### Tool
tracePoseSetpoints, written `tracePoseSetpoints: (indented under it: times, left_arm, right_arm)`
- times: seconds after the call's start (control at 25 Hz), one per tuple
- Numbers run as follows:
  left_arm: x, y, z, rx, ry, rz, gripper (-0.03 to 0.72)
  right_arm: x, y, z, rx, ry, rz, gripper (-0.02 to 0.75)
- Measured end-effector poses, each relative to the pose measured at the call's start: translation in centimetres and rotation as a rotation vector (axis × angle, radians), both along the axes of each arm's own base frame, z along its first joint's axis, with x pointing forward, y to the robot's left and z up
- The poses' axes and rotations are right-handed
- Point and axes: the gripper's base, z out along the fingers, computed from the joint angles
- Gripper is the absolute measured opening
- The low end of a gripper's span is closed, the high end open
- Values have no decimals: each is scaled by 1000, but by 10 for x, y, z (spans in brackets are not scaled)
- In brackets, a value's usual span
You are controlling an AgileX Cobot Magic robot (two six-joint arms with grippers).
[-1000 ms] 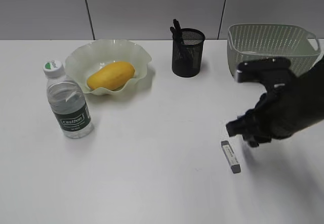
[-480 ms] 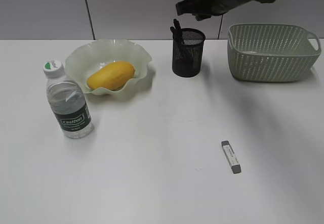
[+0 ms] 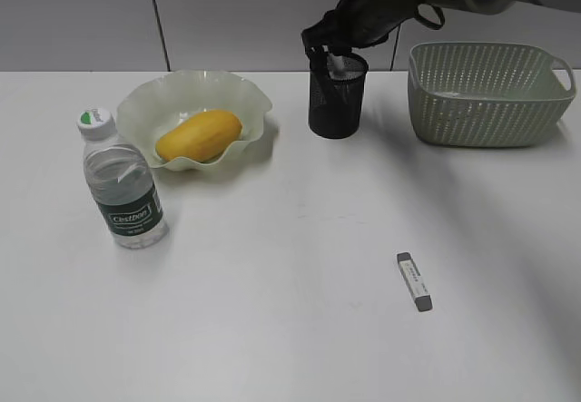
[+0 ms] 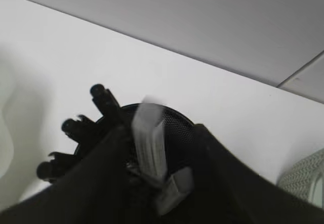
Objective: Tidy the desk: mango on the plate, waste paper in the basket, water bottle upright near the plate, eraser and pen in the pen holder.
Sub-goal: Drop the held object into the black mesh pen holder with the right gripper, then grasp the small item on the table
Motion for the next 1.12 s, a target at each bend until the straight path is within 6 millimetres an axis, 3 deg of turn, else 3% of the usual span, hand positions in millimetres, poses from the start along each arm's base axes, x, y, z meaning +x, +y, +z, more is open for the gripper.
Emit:
tracePoseSetpoints:
  times: [0.08,0.16,0.32,0.48,0.64,0.84,0.96,1.12]
  left_arm:
    - [0,0,0,0,0,0,299]
    - [0,0,0,0,0,0,298]
    - [0,0,0,0,0,0,298]
    - [0,0,0,0,0,0,297]
    - [0,0,0,0,0,0,290]
    - [0,0,0,0,0,0,279]
    - [0,0,0,2,1,-1,277]
    - [8,-2,1,31,42,-9,277]
  right_arm:
    - [0,-1,-2,-11,11,1,410]
    - [-2,-3,0,-33,29,-2,455]
    - [-16,-14,25,-120,93,-16,475]
    - [-55,-37,66,-171,130,-26,458]
    - [-133,-73,81,-190,201,-22,454]
    - [-252,-127,80,-175,347,-57,454]
    - [-314,-156,89,-150,346,-75,454]
    - [-381,-188,98,-106,268,-80,454]
